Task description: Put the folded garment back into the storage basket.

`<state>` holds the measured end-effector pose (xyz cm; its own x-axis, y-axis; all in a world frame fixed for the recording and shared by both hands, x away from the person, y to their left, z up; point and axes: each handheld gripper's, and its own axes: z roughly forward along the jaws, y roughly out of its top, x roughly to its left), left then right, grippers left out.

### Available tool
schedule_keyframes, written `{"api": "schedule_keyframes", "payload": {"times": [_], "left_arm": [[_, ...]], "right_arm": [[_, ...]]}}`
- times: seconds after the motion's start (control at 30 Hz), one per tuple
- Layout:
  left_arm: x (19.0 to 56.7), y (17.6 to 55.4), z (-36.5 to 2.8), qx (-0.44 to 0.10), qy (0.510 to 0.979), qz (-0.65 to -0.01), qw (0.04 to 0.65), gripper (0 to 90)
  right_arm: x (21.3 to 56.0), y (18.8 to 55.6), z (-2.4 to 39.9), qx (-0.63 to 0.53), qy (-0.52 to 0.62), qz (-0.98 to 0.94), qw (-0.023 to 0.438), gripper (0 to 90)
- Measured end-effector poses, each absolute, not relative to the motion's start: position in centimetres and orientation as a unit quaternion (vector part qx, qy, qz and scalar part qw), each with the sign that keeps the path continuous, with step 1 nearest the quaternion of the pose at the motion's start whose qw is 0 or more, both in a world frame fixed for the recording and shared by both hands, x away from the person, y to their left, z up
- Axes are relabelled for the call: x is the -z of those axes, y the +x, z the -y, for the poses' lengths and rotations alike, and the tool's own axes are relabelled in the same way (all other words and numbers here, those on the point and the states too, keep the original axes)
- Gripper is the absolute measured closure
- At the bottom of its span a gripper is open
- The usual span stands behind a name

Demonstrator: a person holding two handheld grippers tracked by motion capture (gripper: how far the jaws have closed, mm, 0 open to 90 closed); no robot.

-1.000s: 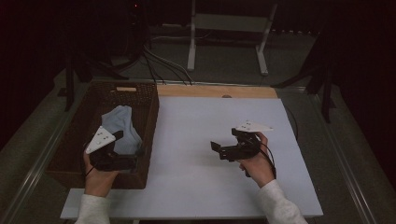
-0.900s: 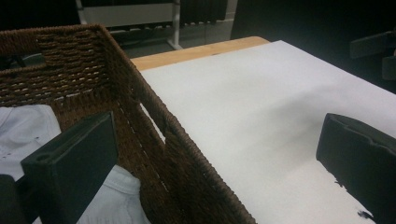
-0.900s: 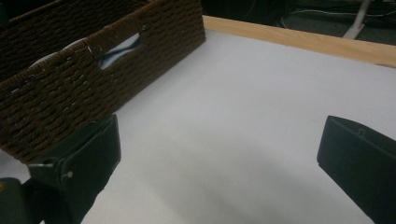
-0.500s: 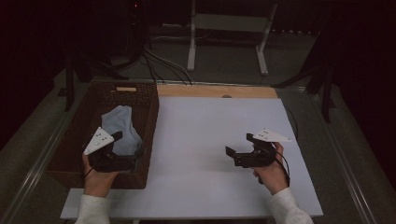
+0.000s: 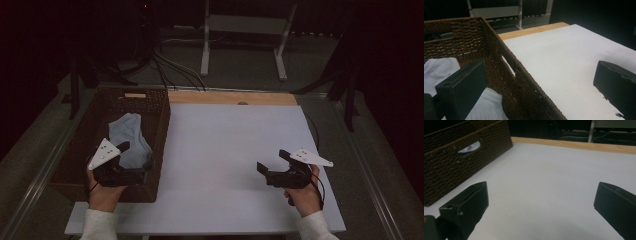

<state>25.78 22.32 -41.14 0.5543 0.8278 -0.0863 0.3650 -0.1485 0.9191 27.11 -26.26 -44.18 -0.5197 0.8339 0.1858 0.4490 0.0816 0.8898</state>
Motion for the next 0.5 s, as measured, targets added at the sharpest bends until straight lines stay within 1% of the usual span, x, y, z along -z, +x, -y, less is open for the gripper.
{"api": "schedule_keyframes", "payload": {"times": [0.5], "left_arm": [[41.3, 25.6, -22.4, -0.231, 0.720, -0.415, 0.505, 0.1]], "right_arm": [[44.9, 25.6, 29.1, -0.531, 0.470, -0.675, 0.205, 0.1]]}}
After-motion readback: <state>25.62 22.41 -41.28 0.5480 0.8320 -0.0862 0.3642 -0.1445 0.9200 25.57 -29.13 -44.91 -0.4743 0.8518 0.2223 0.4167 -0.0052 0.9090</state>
